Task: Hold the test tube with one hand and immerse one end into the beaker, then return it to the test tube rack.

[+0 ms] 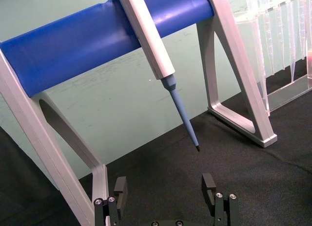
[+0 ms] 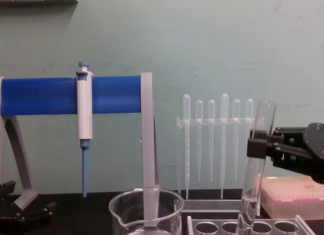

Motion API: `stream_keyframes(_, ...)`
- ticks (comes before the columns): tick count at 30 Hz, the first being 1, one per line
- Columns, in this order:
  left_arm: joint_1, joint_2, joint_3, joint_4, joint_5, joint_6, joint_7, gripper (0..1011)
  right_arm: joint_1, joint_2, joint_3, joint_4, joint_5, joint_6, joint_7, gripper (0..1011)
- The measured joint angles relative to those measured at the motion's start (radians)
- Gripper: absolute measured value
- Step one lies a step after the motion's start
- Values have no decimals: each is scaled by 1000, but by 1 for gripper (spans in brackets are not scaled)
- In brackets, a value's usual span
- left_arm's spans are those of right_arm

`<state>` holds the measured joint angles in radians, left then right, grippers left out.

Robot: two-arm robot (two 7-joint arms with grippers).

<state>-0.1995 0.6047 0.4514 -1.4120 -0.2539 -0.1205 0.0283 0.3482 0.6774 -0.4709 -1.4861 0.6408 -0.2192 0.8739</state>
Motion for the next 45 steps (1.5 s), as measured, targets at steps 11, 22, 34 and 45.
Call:
stream_keyframes(11,0,0,0,0,0,0,0,1000,2,-20,-19,39,-43,-18,0,241)
stream_keyframes(22,0,0,0,0,0,0,0,1000,1,-49,-30,100,-92,-46,-14,241)
stream_keyframes(34,0,0,0,0,0,0,0,1000,2,-54,-29,111,-97,-52,-14,257)
stream_keyframes(45,0,0,0,0,0,0,0,1000,2,-53,-29,108,-96,-51,-15,599)
